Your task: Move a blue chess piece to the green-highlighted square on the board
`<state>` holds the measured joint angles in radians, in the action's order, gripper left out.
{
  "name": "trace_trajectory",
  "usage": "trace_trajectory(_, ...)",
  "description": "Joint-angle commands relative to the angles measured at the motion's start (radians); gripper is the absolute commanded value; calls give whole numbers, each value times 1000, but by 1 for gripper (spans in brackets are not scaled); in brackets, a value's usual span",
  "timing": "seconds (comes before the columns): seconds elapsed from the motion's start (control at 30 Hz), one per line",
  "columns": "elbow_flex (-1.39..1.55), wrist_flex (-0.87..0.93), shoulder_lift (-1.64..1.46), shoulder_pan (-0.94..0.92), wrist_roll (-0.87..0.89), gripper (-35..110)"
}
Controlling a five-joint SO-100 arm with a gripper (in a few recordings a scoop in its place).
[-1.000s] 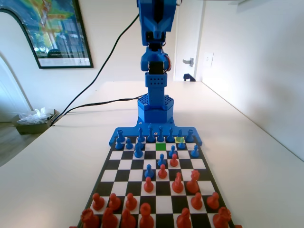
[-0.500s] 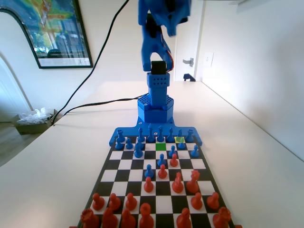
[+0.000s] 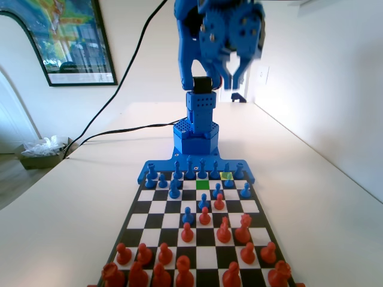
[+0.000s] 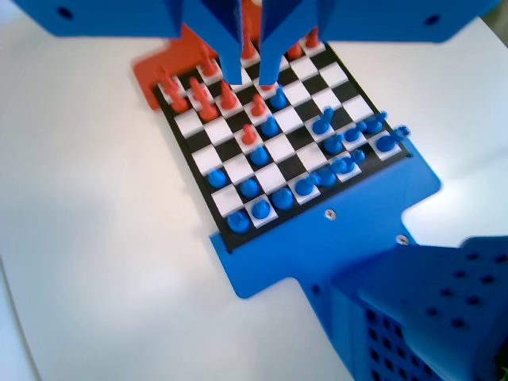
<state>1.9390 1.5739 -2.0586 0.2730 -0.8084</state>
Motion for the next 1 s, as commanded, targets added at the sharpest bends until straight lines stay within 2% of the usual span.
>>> trace_trajectory(0.0,54,-83,18,6,-12,6)
trace_trajectory(0.47,213,-342,160,-12,40,8)
trace_trajectory(0.97,396,-515,135,38,71,8)
